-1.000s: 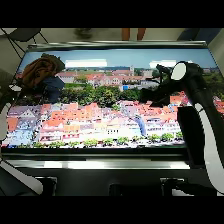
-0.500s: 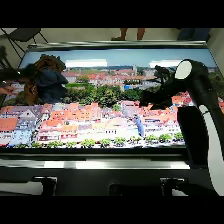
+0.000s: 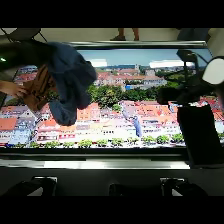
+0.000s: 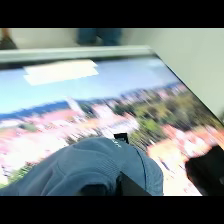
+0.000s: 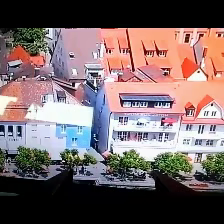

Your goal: Fold the shirts.

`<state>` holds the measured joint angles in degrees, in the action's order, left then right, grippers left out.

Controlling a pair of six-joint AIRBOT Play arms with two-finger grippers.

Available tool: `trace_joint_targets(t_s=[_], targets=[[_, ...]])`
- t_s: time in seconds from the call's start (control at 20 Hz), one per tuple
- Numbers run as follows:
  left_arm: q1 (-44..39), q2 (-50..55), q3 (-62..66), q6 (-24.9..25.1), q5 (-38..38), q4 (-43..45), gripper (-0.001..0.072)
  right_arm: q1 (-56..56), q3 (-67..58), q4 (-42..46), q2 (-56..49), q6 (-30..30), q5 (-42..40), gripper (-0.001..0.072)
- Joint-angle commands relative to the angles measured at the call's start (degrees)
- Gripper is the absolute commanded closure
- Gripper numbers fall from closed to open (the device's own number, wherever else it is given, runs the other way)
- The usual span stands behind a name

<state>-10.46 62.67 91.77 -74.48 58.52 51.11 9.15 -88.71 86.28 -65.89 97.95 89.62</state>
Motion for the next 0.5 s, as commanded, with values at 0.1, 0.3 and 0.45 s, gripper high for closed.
trace_joint_targets(t_s=[0.1,0.3,0.45], targets=[[-19.5,6.4,-12.2,-4.6,-6.3,0.3,0.0678,0.0,0.0,10.7,10.1,3.4,-0.2,0.0109],[-32.9,19.2,-17.0,-6.0,-13.5,-0.6,0.0673,0.0,0.0,18.1,14.4,5.2,-5.7,0.0108],[-32.4,24.5,-12.5,-10.6,-7.2,0.5,-0.0013,0.0,0.0,17.4,13.6,5.4,-6.4,0.0106]])
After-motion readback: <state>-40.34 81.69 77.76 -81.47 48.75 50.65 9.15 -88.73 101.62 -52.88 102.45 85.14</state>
